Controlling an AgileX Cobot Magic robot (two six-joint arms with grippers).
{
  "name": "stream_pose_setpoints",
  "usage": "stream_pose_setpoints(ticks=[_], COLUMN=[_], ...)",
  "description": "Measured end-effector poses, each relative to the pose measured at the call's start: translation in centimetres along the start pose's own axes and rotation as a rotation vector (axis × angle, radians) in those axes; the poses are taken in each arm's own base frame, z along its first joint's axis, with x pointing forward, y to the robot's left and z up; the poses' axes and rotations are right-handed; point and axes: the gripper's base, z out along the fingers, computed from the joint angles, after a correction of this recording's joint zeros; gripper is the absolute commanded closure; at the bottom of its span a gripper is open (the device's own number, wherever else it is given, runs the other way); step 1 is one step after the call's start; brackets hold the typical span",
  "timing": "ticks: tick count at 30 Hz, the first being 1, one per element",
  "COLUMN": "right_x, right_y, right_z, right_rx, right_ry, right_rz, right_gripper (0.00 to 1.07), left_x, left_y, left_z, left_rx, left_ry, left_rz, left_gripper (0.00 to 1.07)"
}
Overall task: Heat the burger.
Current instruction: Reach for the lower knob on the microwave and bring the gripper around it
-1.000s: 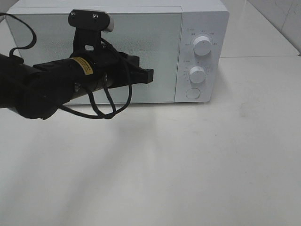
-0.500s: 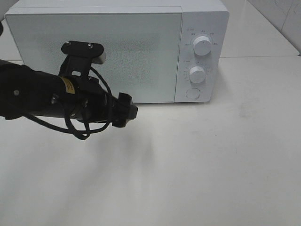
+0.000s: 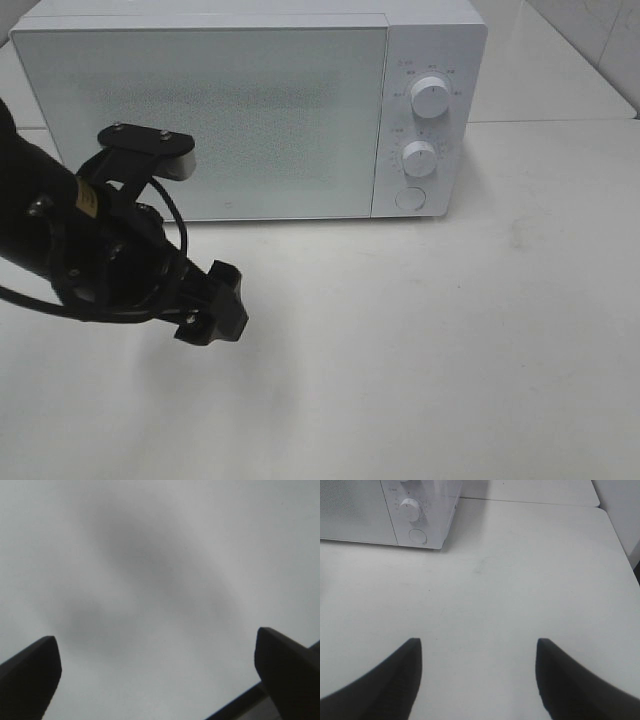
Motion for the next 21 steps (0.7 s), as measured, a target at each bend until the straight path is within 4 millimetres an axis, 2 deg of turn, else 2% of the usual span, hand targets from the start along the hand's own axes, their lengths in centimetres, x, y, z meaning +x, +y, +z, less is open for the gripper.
stream_pose_setpoints(ticks=[5, 7, 9, 10, 12, 13, 15, 16, 17, 19, 21], right_x=[0.0, 0.0, 0.0, 0.0, 0.0, 0.0, 0.0, 0.0, 0.0, 0.0, 0.0], right_y=[0.0, 0.0, 0.0, 0.0, 0.0, 0.0, 0.0, 0.0, 0.0, 0.0, 0.0], right_z=[0.0, 0.0, 0.0, 0.0, 0.0, 0.0, 0.0, 0.0, 0.0, 0.0, 0.0], right_rx=[0.000, 0.000, 0.000, 0.000, 0.000, 0.000, 0.000, 0.000, 0.000, 0.000, 0.000], right_ry=[0.000, 0.000, 0.000, 0.000, 0.000, 0.000, 0.000, 0.000, 0.000, 0.000, 0.000], right_rz=[0.000, 0.000, 0.000, 0.000, 0.000, 0.000, 0.000, 0.000, 0.000, 0.000, 0.000], right_gripper=[0.43, 0.43, 0.43, 0.43, 0.43, 0.43, 0.43, 0.43, 0.43, 0.43, 0.43], left_x=[0.7, 0.9, 1.2, 1.2, 1.6, 1.6, 2.2, 2.2, 2.8, 3.1, 4.1], left_y=[0.3, 1.0, 2.6, 2.6, 4.8, 4.8, 6.8, 6.8, 8.0, 8.6, 10.2], left_z=[-1.8, -2.6, -3.9, -3.9, -5.4, -5.4, -6.9, -6.9, -8.0, -8.5, -10.0], left_rx=[-0.006, -0.015, -0.040, -0.040, -0.076, -0.076, -0.112, -0.112, -0.142, -0.158, -0.213], left_ry=[0.056, 0.069, 0.093, 0.093, 0.102, 0.102, 0.108, 0.108, 0.112, 0.114, 0.131], left_rz=[-0.013, -0.047, -0.112, -0.112, -0.188, -0.188, -0.264, -0.264, -0.304, -0.326, -0.377], left_gripper=[0.07, 0.07, 0.07, 0.07, 0.07, 0.07, 0.07, 0.07, 0.07, 0.07, 0.07])
